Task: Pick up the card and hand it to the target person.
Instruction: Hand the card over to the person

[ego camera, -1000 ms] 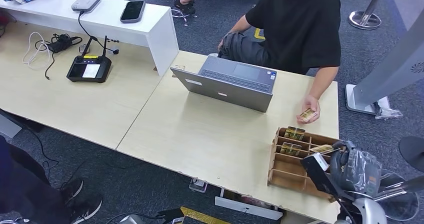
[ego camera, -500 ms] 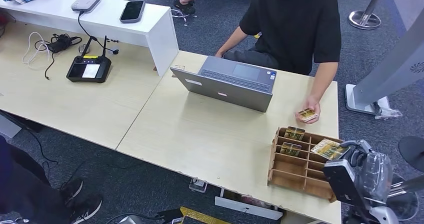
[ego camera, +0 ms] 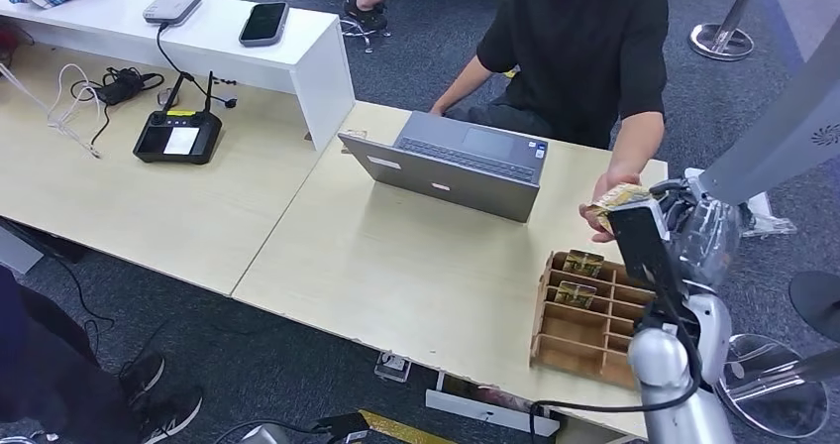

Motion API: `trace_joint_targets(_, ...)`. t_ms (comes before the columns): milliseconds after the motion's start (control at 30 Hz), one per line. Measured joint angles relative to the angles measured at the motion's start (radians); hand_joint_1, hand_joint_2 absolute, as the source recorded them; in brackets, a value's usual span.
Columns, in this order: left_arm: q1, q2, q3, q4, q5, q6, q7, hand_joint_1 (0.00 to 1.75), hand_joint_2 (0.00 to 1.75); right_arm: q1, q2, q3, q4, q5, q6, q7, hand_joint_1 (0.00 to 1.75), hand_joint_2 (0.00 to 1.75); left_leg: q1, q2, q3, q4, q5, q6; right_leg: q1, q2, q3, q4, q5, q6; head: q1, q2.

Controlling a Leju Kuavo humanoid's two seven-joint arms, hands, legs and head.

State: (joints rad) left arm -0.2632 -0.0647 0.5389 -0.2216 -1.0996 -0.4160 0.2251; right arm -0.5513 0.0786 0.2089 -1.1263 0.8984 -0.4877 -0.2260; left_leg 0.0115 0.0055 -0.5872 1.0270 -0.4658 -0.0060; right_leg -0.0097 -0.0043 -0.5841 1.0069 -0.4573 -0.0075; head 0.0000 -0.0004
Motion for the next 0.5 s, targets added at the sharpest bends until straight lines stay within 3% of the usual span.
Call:
trace_joint_targets(233,-0.011,-0.003,0.0,0.0,0.005,-0.002,0.013,0.0,0.0,-0.17,0.05,0.003,0.292,0.063,-0.063,0.044,1.71,1.75,0.0,-0.001,-0.001,0.0,0.0,0.001,0.0,-0.001,0.0,0.0,0.0,0.0,0.0,0.0)
trace_joint_targets(500,-0.015,-0.002,0.0,0.0,0.02,0.001,0.024,0.0,0.0,-0.239,0.068,0.003,0.479,0.097,-0.092,0.069,1.71,1.75,0.0,-0.002,-0.001,0.0,0.0,0.001,0.0,-0.002,0.0,0.0,0.0,0.0,0.0,0.0)
